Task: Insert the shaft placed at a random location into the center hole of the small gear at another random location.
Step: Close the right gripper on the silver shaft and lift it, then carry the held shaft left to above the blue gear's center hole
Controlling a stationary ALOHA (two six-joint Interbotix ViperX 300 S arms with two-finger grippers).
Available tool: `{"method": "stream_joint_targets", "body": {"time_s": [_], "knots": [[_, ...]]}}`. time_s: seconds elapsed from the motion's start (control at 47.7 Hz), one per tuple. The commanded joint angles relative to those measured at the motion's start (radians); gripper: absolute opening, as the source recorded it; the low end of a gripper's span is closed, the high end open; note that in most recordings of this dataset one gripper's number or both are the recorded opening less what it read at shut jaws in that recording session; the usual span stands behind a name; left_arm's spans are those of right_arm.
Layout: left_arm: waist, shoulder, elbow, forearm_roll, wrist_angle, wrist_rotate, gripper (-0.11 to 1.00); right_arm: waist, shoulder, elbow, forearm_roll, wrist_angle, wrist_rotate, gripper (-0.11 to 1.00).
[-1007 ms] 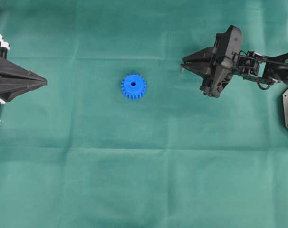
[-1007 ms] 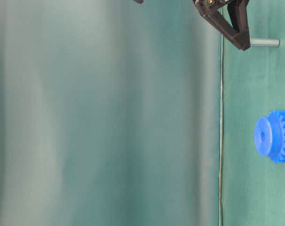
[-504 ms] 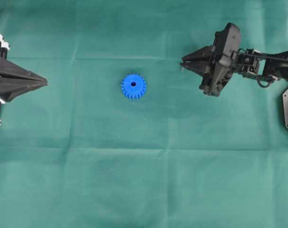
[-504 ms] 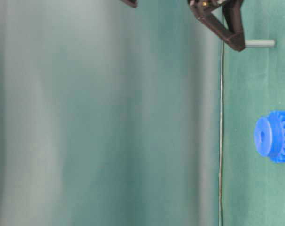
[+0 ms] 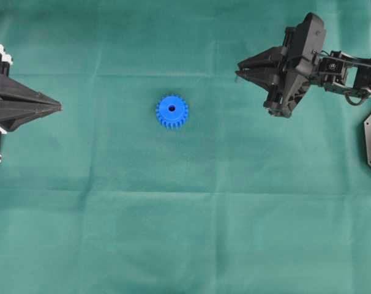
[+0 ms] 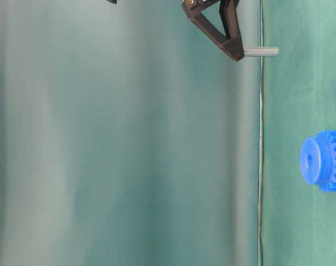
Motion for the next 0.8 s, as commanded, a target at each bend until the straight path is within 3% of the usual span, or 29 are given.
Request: {"method": "stream_joint_targets", "body": {"time_s": [0.0,0.357,0.776], "knots": [[-0.003,0.009,-0.021,0.003,-0.005,-0.002,0.00,0.005,-0.014,-0.020,0.002,0.003,-0.014,0.13],[-0.003,0.009,-0.023,0.003,-0.005,-0.002,0.00,0.038,0.014,-0.049,0.000,-0.014,-0.011,0.13],[-0.003,0.009,-0.023,0.002,-0.005,-0.002,0.00,0.104,0.155,-0.221,0.000,-0.002,-0.012,0.13]]}}
